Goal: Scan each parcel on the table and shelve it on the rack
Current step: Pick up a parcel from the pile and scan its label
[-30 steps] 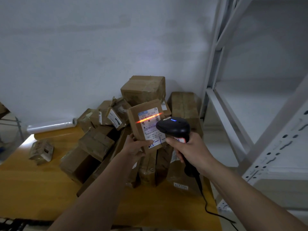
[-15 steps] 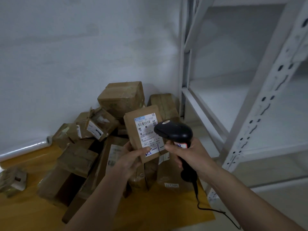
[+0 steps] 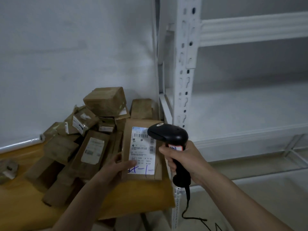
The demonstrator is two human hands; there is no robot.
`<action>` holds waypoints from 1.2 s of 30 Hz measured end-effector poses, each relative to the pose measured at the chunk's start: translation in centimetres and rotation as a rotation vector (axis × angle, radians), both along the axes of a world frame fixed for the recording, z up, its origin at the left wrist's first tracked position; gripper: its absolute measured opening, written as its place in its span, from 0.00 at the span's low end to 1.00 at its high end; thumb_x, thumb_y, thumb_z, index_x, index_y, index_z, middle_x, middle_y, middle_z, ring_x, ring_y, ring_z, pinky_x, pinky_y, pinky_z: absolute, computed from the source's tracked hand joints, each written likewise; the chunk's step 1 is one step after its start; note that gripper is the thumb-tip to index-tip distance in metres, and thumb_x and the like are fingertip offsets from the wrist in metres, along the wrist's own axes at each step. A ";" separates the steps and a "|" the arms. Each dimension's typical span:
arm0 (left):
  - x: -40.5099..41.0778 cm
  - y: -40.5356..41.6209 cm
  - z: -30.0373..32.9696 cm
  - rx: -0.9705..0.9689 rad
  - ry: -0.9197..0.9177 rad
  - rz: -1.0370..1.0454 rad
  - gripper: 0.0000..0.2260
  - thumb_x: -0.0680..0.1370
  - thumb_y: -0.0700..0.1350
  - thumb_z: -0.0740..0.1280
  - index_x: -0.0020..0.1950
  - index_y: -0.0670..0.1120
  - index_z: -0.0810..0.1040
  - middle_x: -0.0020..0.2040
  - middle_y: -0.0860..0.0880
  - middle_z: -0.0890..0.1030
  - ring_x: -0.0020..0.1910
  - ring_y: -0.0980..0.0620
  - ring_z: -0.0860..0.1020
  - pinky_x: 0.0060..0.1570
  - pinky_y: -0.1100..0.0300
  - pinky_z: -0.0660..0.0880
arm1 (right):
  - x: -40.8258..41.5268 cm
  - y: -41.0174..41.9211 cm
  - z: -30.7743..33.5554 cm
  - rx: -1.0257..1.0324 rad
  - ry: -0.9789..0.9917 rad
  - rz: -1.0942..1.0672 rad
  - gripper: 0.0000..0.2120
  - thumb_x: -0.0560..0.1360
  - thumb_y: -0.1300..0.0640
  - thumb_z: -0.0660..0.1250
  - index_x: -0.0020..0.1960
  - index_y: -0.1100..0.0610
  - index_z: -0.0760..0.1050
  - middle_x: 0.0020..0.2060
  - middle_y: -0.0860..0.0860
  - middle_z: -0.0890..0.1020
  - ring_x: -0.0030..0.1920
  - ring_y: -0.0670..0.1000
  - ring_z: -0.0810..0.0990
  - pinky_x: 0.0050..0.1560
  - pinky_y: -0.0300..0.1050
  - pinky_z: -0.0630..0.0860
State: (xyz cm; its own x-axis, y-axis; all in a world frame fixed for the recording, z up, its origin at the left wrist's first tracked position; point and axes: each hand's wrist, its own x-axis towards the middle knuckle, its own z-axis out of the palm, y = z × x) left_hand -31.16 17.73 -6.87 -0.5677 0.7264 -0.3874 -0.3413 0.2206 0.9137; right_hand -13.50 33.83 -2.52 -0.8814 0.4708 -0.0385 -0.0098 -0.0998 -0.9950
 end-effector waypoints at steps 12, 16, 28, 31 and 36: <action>14.3 1.5 7.0 -0.008 0.252 0.177 0.37 0.55 0.52 0.79 0.64 0.53 0.72 0.51 0.44 0.84 0.47 0.43 0.84 0.46 0.45 0.81 | 12.4 4.3 4.6 -0.032 0.172 -0.031 0.08 0.71 0.56 0.75 0.41 0.59 0.78 0.28 0.54 0.73 0.27 0.51 0.71 0.30 0.43 0.72; 17.4 2.6 12.4 0.084 0.411 0.209 0.36 0.60 0.54 0.75 0.67 0.53 0.70 0.55 0.46 0.81 0.49 0.45 0.83 0.49 0.45 0.81 | 14.4 4.6 8.5 0.005 0.250 -0.079 0.06 0.71 0.57 0.74 0.41 0.59 0.79 0.28 0.54 0.75 0.27 0.50 0.72 0.29 0.42 0.73; 18.9 11.9 31.4 0.296 1.024 0.444 0.30 0.69 0.61 0.72 0.66 0.53 0.66 0.58 0.50 0.74 0.49 0.56 0.76 0.41 0.60 0.75 | 16.6 7.3 19.8 0.049 0.526 -0.211 0.06 0.71 0.62 0.73 0.40 0.58 0.76 0.26 0.53 0.74 0.24 0.50 0.70 0.25 0.42 0.70; 18.8 15.0 34.1 0.227 1.196 0.514 0.34 0.68 0.65 0.70 0.69 0.54 0.65 0.60 0.48 0.71 0.54 0.49 0.75 0.47 0.57 0.76 | 16.4 8.1 21.5 0.015 0.537 -0.244 0.06 0.71 0.62 0.73 0.40 0.57 0.76 0.26 0.53 0.75 0.23 0.50 0.71 0.24 0.42 0.70; 18.9 19.2 35.8 0.049 1.425 0.628 0.34 0.69 0.67 0.67 0.71 0.58 0.65 0.61 0.44 0.69 0.60 0.44 0.69 0.48 0.55 0.70 | 16.1 9.3 23.8 -0.033 0.542 -0.320 0.06 0.71 0.62 0.73 0.43 0.59 0.76 0.25 0.52 0.76 0.23 0.49 0.72 0.24 0.40 0.71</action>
